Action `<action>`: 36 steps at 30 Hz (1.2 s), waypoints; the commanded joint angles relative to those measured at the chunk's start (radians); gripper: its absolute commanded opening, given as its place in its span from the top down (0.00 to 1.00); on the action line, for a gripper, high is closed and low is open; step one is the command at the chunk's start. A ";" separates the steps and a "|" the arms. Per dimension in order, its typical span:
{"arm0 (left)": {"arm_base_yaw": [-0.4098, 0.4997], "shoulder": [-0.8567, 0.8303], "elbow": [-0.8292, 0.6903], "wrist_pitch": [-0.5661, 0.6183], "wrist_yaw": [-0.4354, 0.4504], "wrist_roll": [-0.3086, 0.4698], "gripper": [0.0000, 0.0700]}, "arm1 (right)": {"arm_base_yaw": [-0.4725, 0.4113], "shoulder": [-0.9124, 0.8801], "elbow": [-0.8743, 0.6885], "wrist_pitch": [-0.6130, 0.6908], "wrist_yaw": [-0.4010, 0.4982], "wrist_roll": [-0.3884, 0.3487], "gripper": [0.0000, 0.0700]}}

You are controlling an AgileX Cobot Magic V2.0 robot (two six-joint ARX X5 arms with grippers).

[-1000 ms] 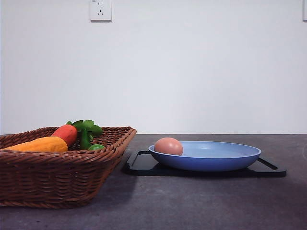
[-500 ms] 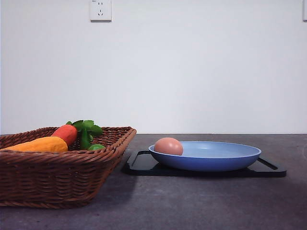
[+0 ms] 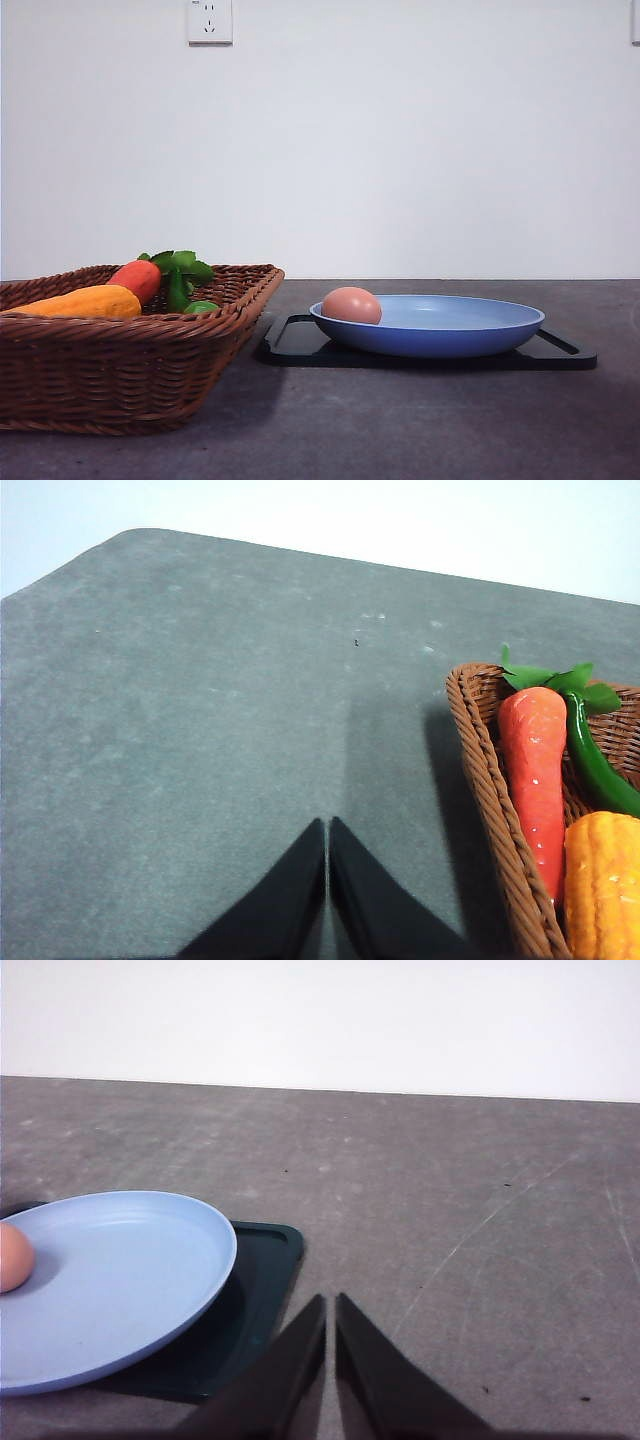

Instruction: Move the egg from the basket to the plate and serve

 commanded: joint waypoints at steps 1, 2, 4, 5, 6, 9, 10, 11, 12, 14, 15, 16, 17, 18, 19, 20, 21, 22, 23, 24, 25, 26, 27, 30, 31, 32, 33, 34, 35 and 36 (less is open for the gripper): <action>0.002 -0.002 -0.018 -0.008 0.001 -0.002 1.00 | 0.002 0.000 -0.006 0.010 0.003 -0.004 1.00; 0.002 -0.002 -0.018 -0.008 0.001 -0.002 1.00 | 0.002 0.000 -0.006 0.010 0.003 -0.004 1.00; 0.002 -0.002 -0.018 -0.008 0.001 -0.002 1.00 | 0.002 0.000 -0.006 0.010 0.003 -0.004 1.00; 0.002 -0.002 -0.018 -0.008 0.001 -0.002 1.00 | 0.002 0.000 -0.006 0.010 0.003 -0.004 1.00; 0.002 -0.002 -0.018 -0.008 0.001 -0.002 1.00 | 0.002 0.000 -0.006 0.010 0.003 -0.004 1.00; 0.002 -0.002 -0.018 -0.008 0.001 -0.002 1.00 | 0.002 0.000 -0.006 0.010 0.003 -0.004 1.00; 0.002 -0.002 -0.018 -0.008 0.000 -0.002 1.00 | 0.002 0.000 -0.006 0.010 0.003 -0.004 1.00; 0.002 -0.002 -0.018 -0.008 0.001 -0.002 1.00 | 0.002 0.000 -0.006 0.010 0.003 -0.004 1.00; 0.002 -0.002 -0.018 -0.008 0.001 -0.002 1.00 | 0.002 0.000 -0.006 0.010 0.003 -0.004 1.00; 0.002 -0.002 -0.018 -0.008 0.001 -0.002 1.00 | 0.002 0.000 -0.006 0.010 0.003 -0.004 1.00; 0.002 -0.002 -0.018 -0.008 0.001 -0.002 1.00 | 0.002 0.000 -0.006 0.010 0.003 -0.004 1.00; 0.002 -0.002 -0.018 -0.008 0.001 -0.002 1.00 | 0.002 0.000 -0.006 0.010 0.003 -0.004 1.00; 0.002 -0.002 -0.018 -0.008 0.001 -0.002 1.00 | 0.002 0.000 -0.006 0.010 0.003 -0.004 1.00; 0.002 -0.002 -0.018 -0.008 0.001 -0.002 1.00 | 0.002 0.000 -0.006 0.010 0.003 -0.004 1.00; 0.002 -0.002 -0.018 -0.007 0.001 -0.002 1.00 | 0.002 0.000 -0.006 0.010 0.003 -0.004 1.00; 0.002 -0.002 -0.018 -0.007 0.000 -0.002 1.00 | 0.002 0.000 -0.006 0.010 0.003 -0.004 1.00; 0.002 -0.002 -0.018 -0.008 0.000 -0.002 1.00 | 0.002 0.000 -0.006 0.010 0.003 -0.004 1.00; 0.002 -0.002 -0.018 -0.008 0.001 -0.002 1.00 | 0.002 0.000 -0.006 0.010 0.003 -0.004 1.00; 0.002 -0.002 -0.018 -0.008 0.001 -0.002 1.00 | 0.002 0.000 -0.006 0.010 0.003 -0.004 1.00; 0.002 -0.002 -0.018 -0.008 0.001 -0.002 1.00 | 0.002 0.000 -0.006 0.010 0.003 -0.004 1.00; 0.002 -0.002 -0.018 -0.008 0.001 -0.002 1.00 | 0.002 0.000 -0.006 0.010 0.003 -0.004 1.00; 0.002 -0.002 -0.018 -0.008 0.001 -0.002 1.00 | 0.002 0.000 -0.006 0.010 0.003 -0.004 1.00; 0.002 -0.002 -0.018 -0.008 0.000 -0.002 1.00 | 0.002 0.000 -0.006 0.010 0.003 -0.004 1.00; 0.002 -0.002 -0.018 -0.008 0.001 -0.002 1.00 | 0.002 0.000 -0.006 0.010 0.003 -0.004 1.00; 0.002 -0.002 -0.018 -0.008 0.001 -0.002 1.00 | 0.002 0.000 -0.006 0.010 0.003 -0.004 1.00; 0.002 -0.002 -0.018 -0.008 0.001 -0.002 1.00 | 0.002 0.000 -0.006 0.010 0.003 -0.004 1.00; 0.002 -0.002 -0.018 -0.008 0.001 -0.002 1.00 | 0.002 0.000 -0.006 0.010 0.003 -0.004 1.00; 0.002 -0.002 -0.018 -0.008 0.001 -0.002 1.00 | 0.002 0.000 -0.006 0.010 0.003 -0.004 1.00; 0.002 -0.002 -0.018 -0.008 0.001 -0.002 1.00 | 0.002 0.000 -0.006 0.010 0.003 -0.004 1.00; 0.002 -0.002 -0.018 -0.008 0.001 -0.002 1.00 | 0.002 0.000 -0.006 0.010 0.003 -0.004 1.00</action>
